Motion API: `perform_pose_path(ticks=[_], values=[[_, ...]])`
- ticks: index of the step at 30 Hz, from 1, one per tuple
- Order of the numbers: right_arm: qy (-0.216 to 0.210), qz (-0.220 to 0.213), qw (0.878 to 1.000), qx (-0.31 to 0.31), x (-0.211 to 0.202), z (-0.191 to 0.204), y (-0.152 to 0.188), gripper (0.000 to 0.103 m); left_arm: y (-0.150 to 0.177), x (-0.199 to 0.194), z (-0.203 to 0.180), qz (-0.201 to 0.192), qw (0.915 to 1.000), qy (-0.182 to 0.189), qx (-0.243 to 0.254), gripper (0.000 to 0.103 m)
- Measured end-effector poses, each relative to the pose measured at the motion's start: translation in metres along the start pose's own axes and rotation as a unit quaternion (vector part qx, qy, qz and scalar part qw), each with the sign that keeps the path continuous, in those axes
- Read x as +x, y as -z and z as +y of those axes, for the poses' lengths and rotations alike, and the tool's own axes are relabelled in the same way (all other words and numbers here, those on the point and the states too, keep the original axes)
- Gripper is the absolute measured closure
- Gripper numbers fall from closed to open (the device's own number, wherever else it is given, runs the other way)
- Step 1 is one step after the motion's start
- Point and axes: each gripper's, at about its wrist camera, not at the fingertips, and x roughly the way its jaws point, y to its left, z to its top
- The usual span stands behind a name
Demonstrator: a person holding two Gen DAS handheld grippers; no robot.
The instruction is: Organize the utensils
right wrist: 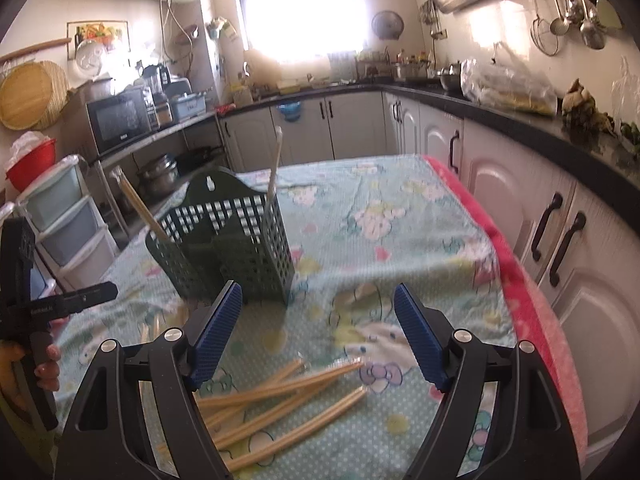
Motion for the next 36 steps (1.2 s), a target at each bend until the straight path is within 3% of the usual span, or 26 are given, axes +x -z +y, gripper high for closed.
perform_pose_path(ticks=[20, 24, 36], values=[[-0.008, 0.062, 0.998, 0.024, 0.034, -0.016, 0.043, 0.027, 0.025, 0.055, -0.007, 0.076, 0.9969, -0.004, 0.020, 0.029], [-0.012, 0.073, 0.997, 0.030, 0.041, -0.019, 0.049, 0.027, 0.023, 0.069, -0.004, 0.090, 0.9959, 0.003, 0.010, 0.041], [-0.030, 0.113, 0.992, 0.053, 0.065, -0.033, 0.053, 0.027, 0.011, 0.094, 0.017, 0.107, 0.9936, 0.009, -0.034, 0.055]])
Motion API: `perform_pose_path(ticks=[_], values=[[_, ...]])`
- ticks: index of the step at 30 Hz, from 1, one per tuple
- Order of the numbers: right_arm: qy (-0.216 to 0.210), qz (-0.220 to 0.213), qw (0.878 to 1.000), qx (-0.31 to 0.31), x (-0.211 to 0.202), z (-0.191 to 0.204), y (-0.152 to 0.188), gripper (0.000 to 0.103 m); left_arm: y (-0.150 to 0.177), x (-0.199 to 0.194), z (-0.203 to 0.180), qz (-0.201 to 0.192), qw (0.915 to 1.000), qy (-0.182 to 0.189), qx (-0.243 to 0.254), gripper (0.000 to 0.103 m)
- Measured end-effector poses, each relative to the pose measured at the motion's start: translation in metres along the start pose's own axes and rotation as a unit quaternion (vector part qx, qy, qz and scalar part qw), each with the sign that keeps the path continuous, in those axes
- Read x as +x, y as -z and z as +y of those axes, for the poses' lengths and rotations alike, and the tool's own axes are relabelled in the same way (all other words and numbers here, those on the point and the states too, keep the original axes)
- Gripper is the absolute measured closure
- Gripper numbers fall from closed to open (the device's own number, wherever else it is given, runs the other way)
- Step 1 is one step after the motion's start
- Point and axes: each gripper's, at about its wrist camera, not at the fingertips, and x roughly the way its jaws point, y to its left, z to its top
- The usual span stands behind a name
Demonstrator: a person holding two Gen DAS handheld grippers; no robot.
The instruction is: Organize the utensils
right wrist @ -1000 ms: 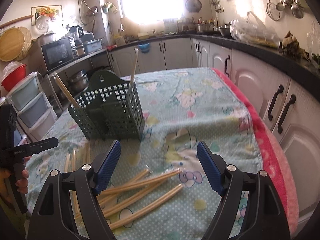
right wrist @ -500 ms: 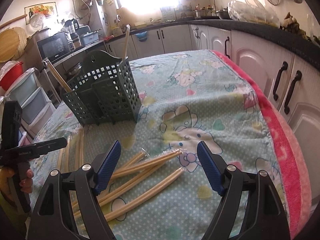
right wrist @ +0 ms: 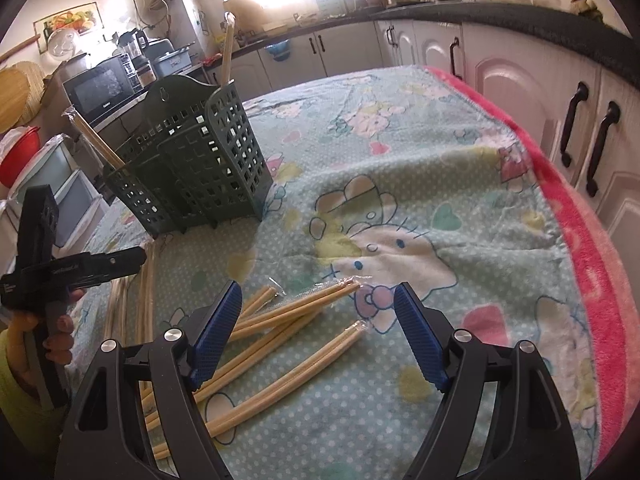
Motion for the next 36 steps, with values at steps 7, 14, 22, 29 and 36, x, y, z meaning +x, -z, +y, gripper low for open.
perform_pose_path(ticks=[7, 14, 22, 29, 36], values=[[-0.018, 0.030, 0.999, 0.039, 0.021, -0.014, -0.006, 0.028, -0.003, 0.006, 0.006, 0.003, 1.0000, 0.002, -0.006, 0.057], [-0.031, 0.036, 0.997, 0.056, 0.027, -0.018, -0.006, 0.040, -0.011, 0.011, 0.012, 0.002, 0.9999, -0.004, -0.016, 0.069], [-0.041, 0.037, 0.996, 0.069, 0.029, -0.023, -0.008, 0.055, -0.017, 0.014, 0.024, -0.004, 0.9992, -0.005, -0.039, 0.084], [-0.045, 0.036, 0.995, 0.081, 0.030, -0.030, -0.008, 0.073, -0.017, 0.008, 0.033, -0.004, 0.9985, 0.012, -0.053, 0.090], [-0.058, 0.034, 0.993, 0.097, 0.030, -0.035, -0.009, 0.084, -0.018, -0.012, 0.039, -0.021, 0.9973, 0.033, -0.062, 0.092]])
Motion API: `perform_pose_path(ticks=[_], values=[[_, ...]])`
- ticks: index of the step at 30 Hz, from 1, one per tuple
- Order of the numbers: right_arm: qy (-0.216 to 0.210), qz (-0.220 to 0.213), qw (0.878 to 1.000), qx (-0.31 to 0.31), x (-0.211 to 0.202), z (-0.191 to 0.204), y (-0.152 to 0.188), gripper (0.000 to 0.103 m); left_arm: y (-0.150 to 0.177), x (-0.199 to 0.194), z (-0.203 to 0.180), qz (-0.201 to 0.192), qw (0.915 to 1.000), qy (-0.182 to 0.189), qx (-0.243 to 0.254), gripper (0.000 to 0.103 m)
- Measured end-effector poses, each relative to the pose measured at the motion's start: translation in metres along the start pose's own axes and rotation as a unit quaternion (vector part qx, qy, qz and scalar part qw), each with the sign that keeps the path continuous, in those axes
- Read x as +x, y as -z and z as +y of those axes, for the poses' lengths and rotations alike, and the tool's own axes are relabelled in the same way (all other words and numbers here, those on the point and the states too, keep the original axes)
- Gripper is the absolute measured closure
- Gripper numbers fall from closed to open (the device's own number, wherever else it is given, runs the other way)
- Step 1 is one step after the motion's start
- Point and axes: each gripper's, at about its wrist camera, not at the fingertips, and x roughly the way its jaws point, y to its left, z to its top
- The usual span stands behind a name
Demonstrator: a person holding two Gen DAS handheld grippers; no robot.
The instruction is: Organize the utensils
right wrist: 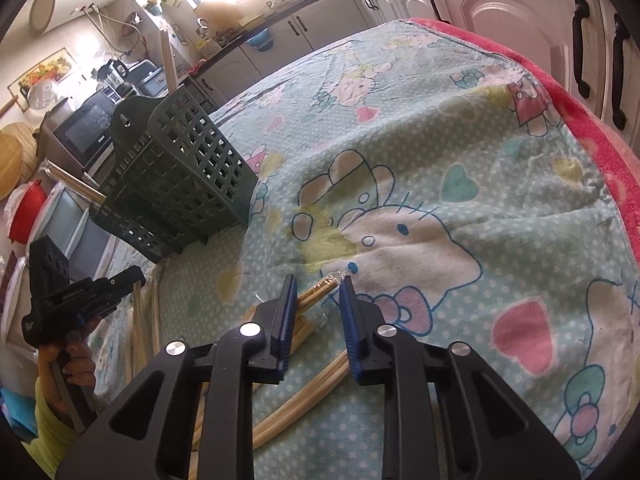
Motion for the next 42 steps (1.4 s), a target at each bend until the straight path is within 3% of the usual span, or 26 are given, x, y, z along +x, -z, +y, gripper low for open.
perform_pose_path(ticks=[9, 21, 42], values=[[-0.031, -0.020, 0.999, 0.017, -0.013, -0.002, -0.007, 0.091, 0.002, -0.027, -0.004, -0.031, 0.9994, 0.012, 0.013, 0.095], [-0.048, -0.067, 0.997, -0.012, -0.045, 0.021, -0.024, 0.094, 0.006, -0.049, -0.026, -0.064, 0.9969, 0.035, 0.030, 0.097], [-0.078, -0.144, 0.979, -0.122, -0.099, 0.111, -0.046, 0.098, -0.008, -0.093, -0.070, -0.111, 0.9889, 0.055, 0.082, 0.099]])
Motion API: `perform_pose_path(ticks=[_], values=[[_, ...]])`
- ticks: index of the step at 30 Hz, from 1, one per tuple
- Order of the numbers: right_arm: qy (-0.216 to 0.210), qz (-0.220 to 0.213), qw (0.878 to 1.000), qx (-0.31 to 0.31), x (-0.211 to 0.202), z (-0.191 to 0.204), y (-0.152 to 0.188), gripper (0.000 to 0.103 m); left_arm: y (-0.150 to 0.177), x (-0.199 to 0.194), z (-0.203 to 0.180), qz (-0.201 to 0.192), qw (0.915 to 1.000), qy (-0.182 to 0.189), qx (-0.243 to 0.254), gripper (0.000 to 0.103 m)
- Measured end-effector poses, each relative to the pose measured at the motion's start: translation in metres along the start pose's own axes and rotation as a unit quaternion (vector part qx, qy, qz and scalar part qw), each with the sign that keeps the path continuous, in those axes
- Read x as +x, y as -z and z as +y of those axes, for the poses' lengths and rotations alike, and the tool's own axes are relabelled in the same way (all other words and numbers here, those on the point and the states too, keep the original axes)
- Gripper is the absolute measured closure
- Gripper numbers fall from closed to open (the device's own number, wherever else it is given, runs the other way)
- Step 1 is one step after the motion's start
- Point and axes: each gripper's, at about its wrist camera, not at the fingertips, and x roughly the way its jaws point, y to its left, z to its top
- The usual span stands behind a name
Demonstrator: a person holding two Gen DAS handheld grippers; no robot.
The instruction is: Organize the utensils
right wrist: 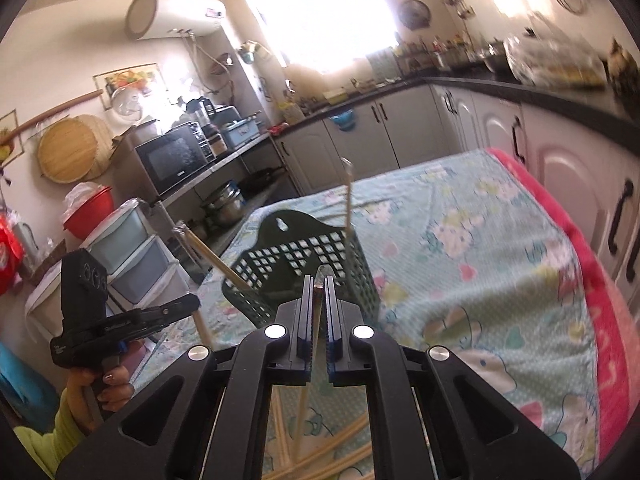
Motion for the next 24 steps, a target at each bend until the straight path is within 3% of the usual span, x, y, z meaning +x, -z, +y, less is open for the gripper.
perform_pose_path(ticks=[12, 24], values=[[-0.013, -0.039, 0.998, -0.050, -0.007, 0.038, -0.028, 0.099, -0.023, -0.011, -0.034, -0.025, 0.9990, 0.010, 0.035, 0.099], [-0.016, -0.086, 0.994, -0.067, -0.021, 0.052, -0.058, 0.099, -0.056, -0.030, -0.060, -0.071, 0.9955, 0.009, 0.062, 0.099]])
